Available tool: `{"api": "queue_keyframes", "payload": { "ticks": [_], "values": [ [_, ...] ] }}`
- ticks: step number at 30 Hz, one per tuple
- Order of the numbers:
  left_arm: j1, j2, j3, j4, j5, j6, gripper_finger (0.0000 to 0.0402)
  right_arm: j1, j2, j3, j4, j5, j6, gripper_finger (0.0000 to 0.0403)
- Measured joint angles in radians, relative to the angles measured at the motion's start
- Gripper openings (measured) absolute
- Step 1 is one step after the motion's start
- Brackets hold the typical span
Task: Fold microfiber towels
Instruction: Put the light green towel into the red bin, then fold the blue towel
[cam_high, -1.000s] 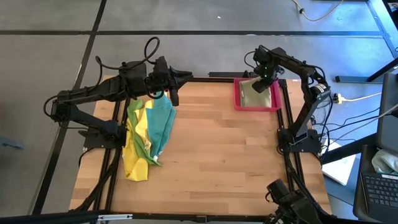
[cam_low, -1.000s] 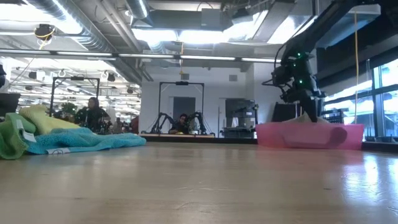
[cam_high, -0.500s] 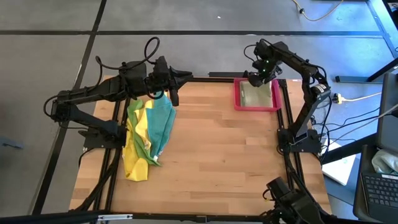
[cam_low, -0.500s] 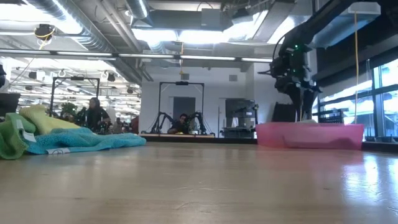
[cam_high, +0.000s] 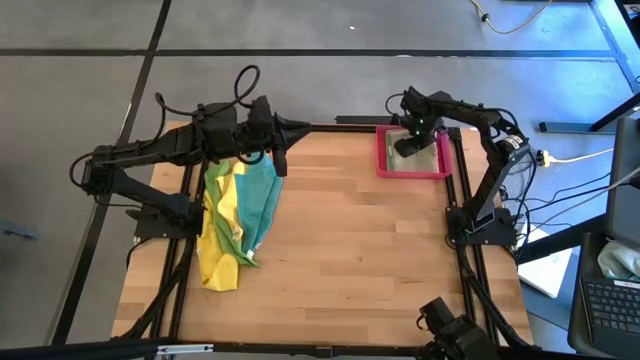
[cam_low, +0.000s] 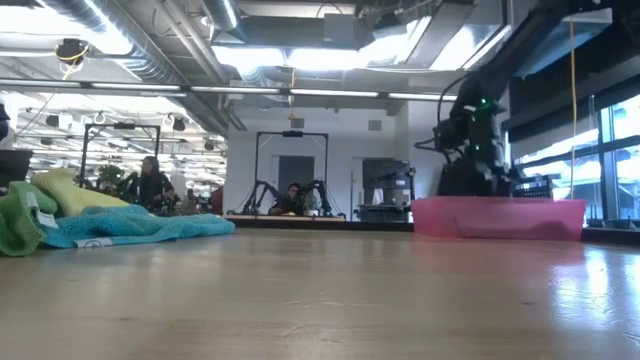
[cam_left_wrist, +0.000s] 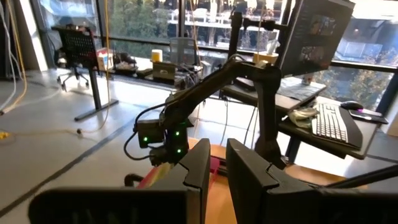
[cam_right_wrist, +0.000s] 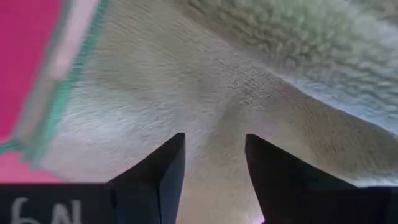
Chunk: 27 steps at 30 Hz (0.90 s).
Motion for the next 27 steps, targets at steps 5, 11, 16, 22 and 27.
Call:
{"api": "queue_keyframes", "payload": {
  "ticks": [5, 11, 16, 22, 27],
  "values": [
    [-0.002, 0.0, 0.0, -0.029, -0.003, -0.054, 0.0044, 0.016, 0.002, -0.039, 0.098, 0.093, 0.026, 0.0151],
    [-0.002, 0.0, 0.0, -0.031, -0.003, -0.077, 0.0044, 0.021, 0.001, -0.037, 0.137, 0.046, 0.089, 0.0135],
    [-0.002, 0.0, 0.0, -0.031, -0.004, -0.076, 0.0044, 0.021, 0.001, 0.031, -0.004, 0.043, 0.103, 0.013],
    [0.006, 0.0, 0.0, -0.031, -0.006, -0.051, 0.0044, 0.033, 0.001, 0.067, -0.045, -0.059, 0.149, 0.013],
    [0.005, 0.0, 0.0, -0.031, -0.042, -0.047, 0.0044, 0.07, 0.0, 0.014, -0.013, -0.061, 0.182, 0.0129]
  ]
}}
